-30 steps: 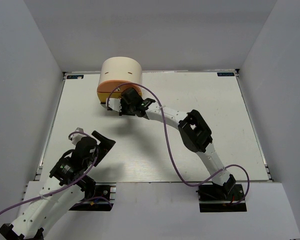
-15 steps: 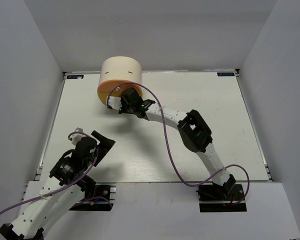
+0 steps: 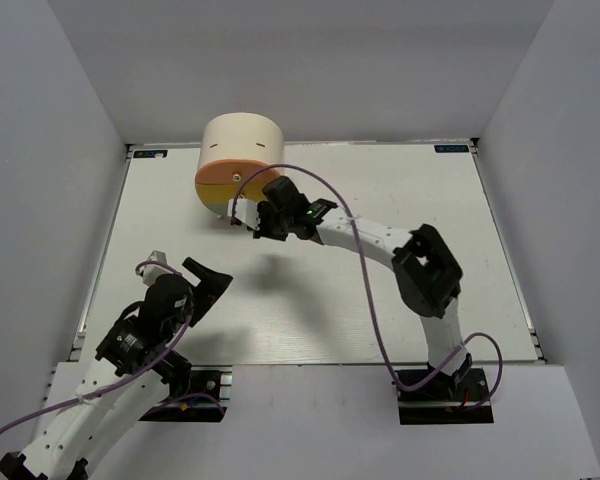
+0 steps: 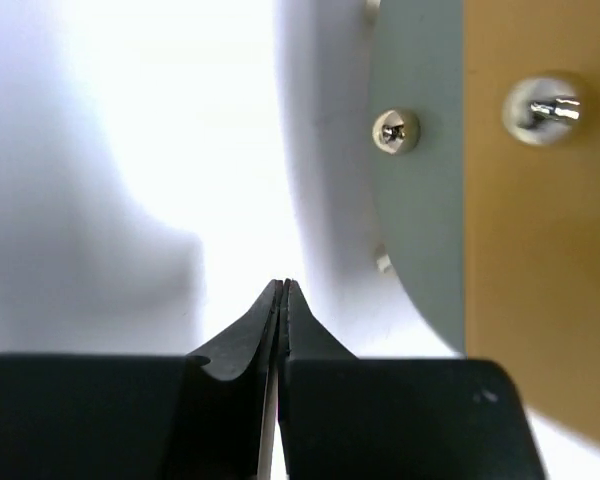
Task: Sort the stationery into containers
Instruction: Close the drawer at the center of the board, then reset both arms
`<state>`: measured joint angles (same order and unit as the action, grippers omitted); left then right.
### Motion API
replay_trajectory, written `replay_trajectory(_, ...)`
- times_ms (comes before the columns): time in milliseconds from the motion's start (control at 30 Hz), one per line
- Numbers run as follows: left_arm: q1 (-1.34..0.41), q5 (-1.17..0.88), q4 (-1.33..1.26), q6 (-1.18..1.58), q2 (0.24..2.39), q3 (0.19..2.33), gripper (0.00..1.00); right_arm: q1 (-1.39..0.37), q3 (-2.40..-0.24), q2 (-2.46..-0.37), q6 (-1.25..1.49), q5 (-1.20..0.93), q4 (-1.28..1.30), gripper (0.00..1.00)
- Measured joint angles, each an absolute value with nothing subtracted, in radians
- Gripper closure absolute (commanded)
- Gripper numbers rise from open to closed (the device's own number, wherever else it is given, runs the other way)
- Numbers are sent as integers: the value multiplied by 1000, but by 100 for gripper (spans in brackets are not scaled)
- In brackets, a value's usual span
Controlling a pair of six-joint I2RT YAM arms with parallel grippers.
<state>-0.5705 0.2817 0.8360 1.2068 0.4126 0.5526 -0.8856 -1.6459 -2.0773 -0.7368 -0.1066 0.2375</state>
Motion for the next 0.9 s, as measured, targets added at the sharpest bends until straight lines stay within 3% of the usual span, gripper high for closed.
replay_trajectory(267, -570, 227, 658, 1049, 398, 553, 0, -834, -1582, -1777, -548, -247, 308, 72)
replay_trajectory(467, -570, 174, 543, 871, 503, 620, 0, -699, -1462, -1631, -363, -234, 320, 32)
replay_trajectory(667, -570, 140, 457, 745, 602, 702, 0, -648, -1373, -1533, -284, -76, 321, 16)
replay_trajectory(833, -570, 117, 416, 694, 627, 702, 0, -641, -1267, -1367, -272, 58, 284, 16)
replay_trajectory(900, -570, 112, 403, 678, 636, 702, 0, -632, -1226, -1306, -271, 102, 254, 10)
